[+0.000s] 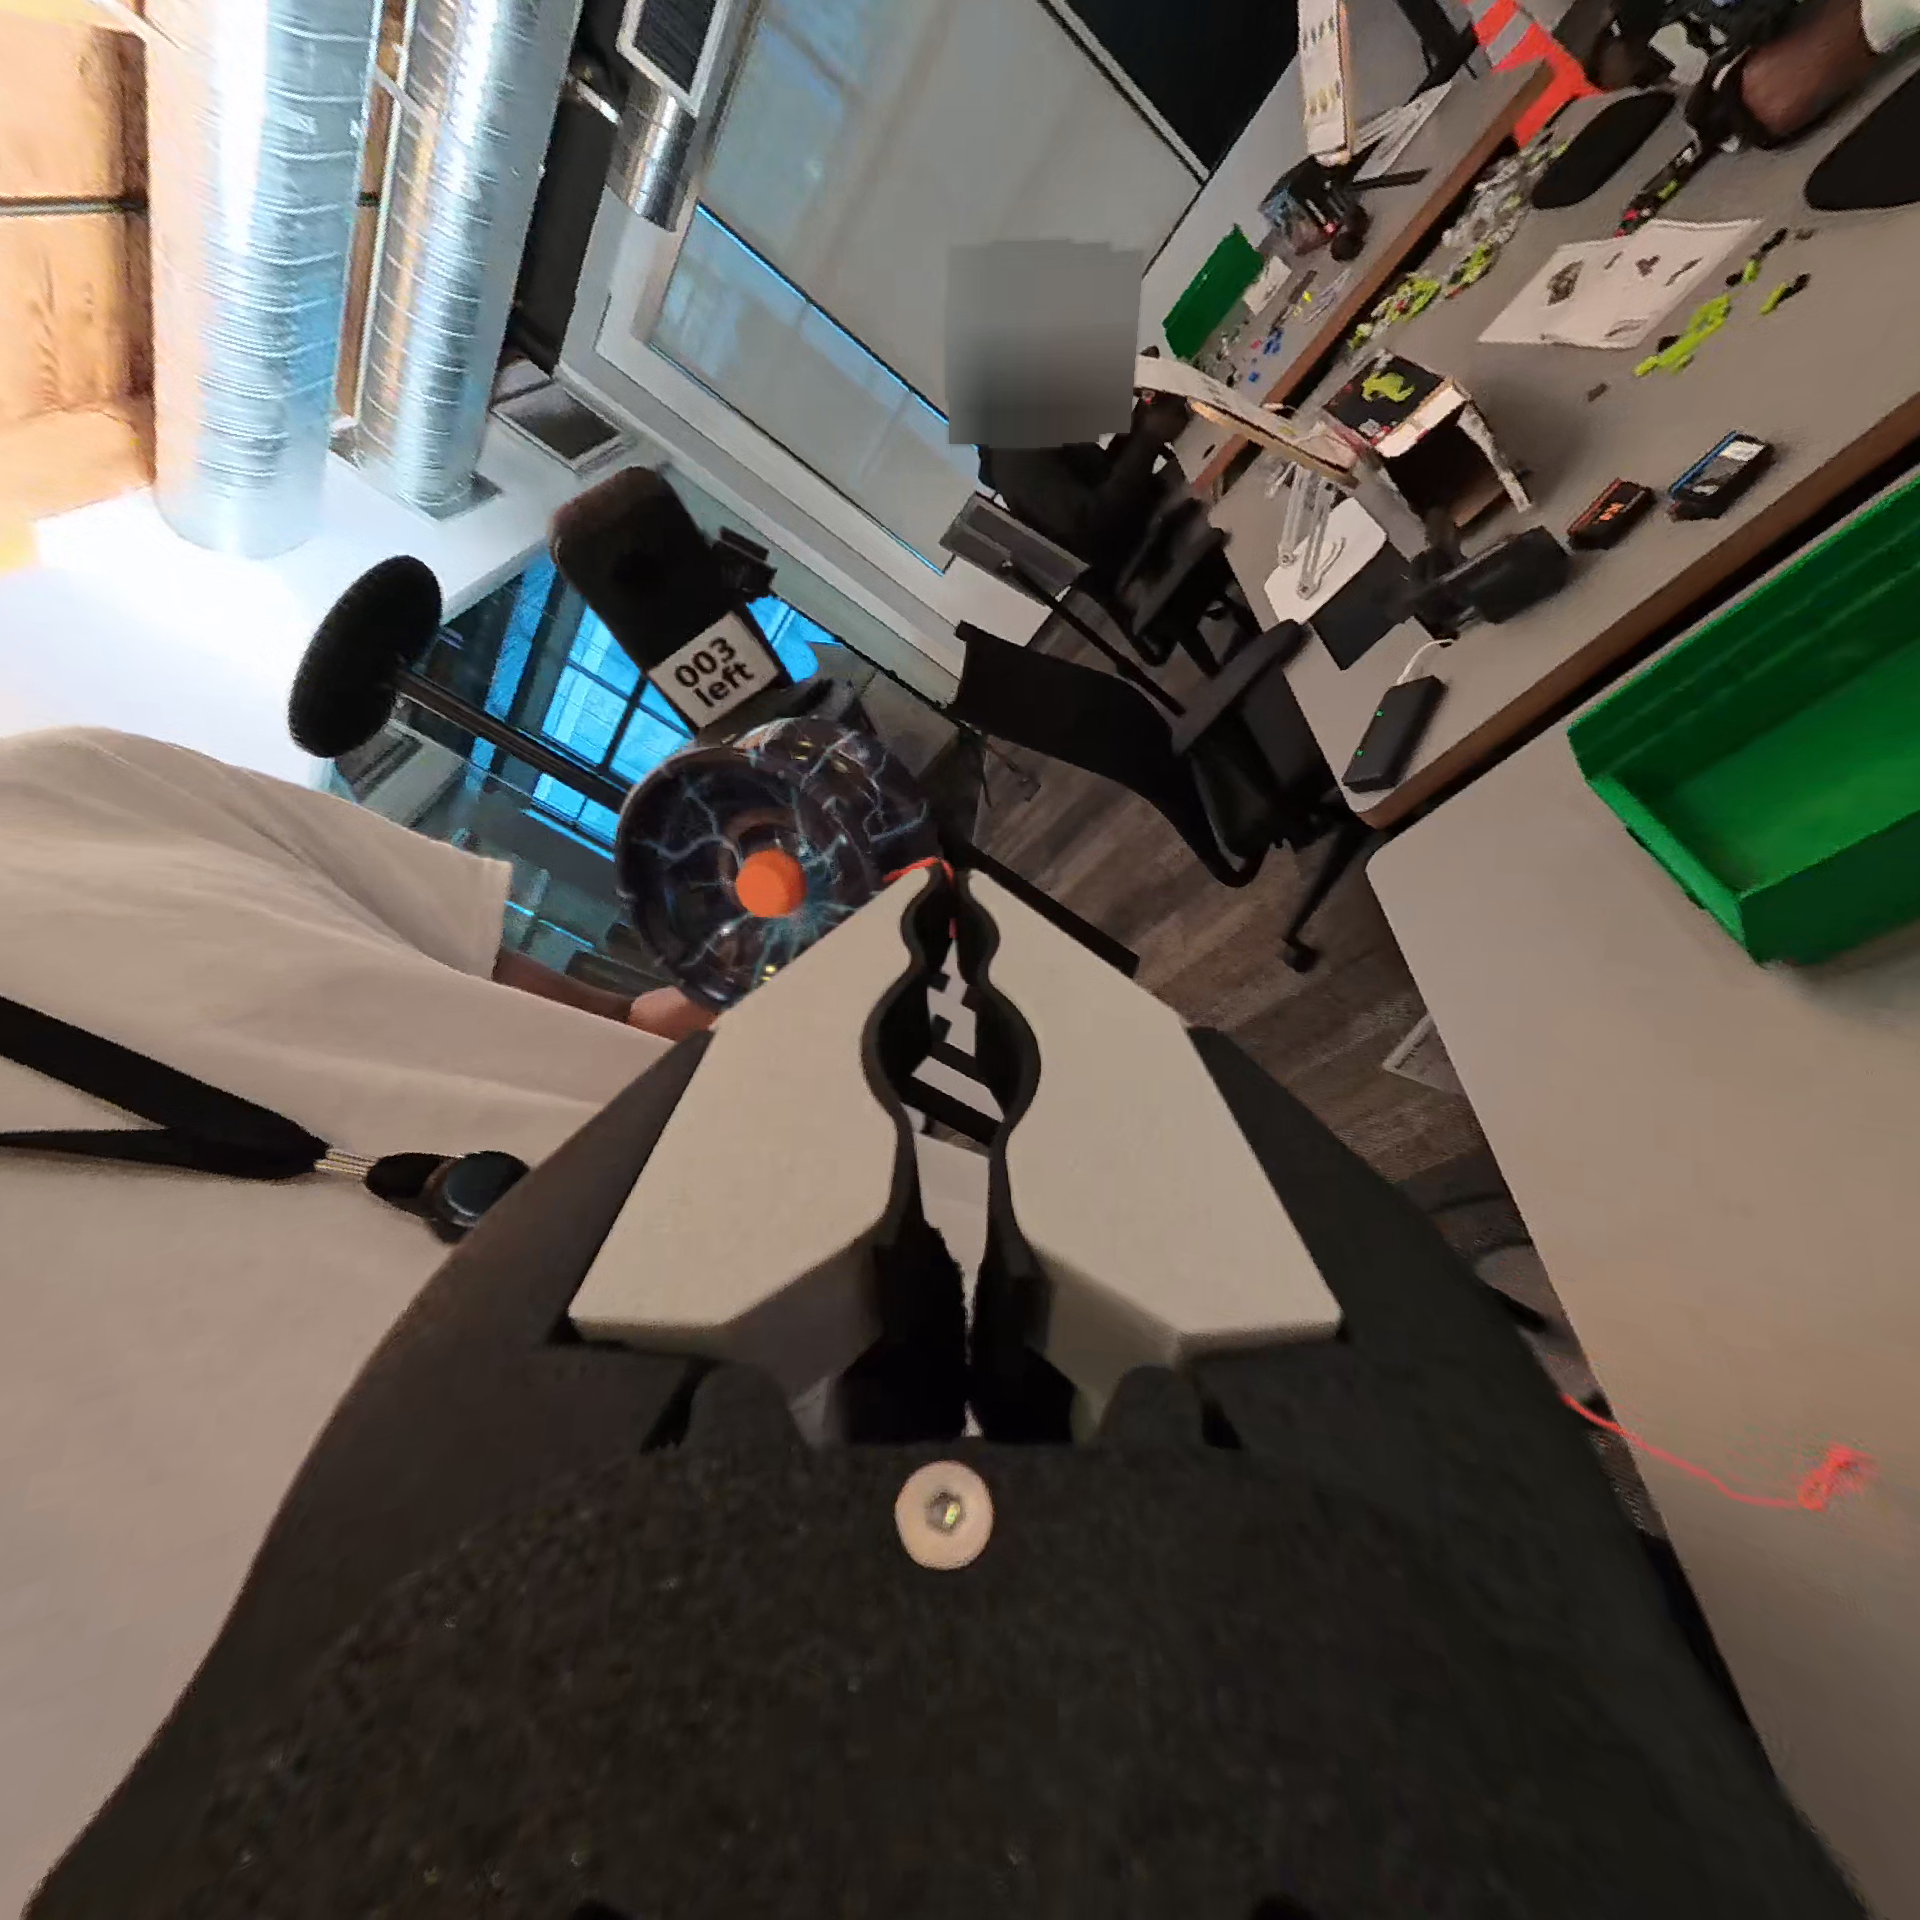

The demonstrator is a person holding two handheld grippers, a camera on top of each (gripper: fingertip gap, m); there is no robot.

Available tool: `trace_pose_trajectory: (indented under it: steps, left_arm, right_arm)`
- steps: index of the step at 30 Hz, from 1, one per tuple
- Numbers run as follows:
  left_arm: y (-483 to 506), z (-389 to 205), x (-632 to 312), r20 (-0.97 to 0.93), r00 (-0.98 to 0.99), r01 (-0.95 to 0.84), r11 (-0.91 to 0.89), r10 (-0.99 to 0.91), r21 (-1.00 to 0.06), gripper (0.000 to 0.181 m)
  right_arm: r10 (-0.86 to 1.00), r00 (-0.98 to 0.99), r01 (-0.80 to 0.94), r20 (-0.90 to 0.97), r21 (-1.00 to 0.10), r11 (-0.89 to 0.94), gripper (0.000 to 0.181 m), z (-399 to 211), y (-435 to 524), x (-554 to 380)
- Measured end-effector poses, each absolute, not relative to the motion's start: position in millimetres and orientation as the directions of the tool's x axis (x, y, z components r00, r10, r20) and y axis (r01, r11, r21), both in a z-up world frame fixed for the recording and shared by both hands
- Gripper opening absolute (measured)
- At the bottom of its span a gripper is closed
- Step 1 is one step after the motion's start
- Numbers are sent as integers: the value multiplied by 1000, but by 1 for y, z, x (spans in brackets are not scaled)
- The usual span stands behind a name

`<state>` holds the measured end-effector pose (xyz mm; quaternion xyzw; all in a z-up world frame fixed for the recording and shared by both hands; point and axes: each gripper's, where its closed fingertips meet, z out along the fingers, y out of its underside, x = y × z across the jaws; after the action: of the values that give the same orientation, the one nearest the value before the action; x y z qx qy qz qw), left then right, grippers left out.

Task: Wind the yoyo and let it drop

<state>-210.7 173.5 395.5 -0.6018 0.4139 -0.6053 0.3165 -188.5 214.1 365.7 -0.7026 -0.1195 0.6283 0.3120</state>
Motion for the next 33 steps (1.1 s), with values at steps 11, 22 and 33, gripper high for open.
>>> trace_pose_trajectory:
  steps: [11, 22, 33]
  left_arm:
    - [201, 438, -214, 511, -97, -17, -512, -854, -859, 0]
    - [189, 448, -209, 496, -103, -48, -494, -862, -868, 0]
    - [162, 433, -220, 470, -105, -127, -457, -876, -880, 0]
  right_arm:
    - [527, 44, -360, -849, -505, -784, 23, 358, 201, -189]
    - [-160, -556, -378, -816, 420, -825, 79, 259, 191, -203]
    - [-119, -378, -433, -918, 289, -854, 0, 252, 240, -184]
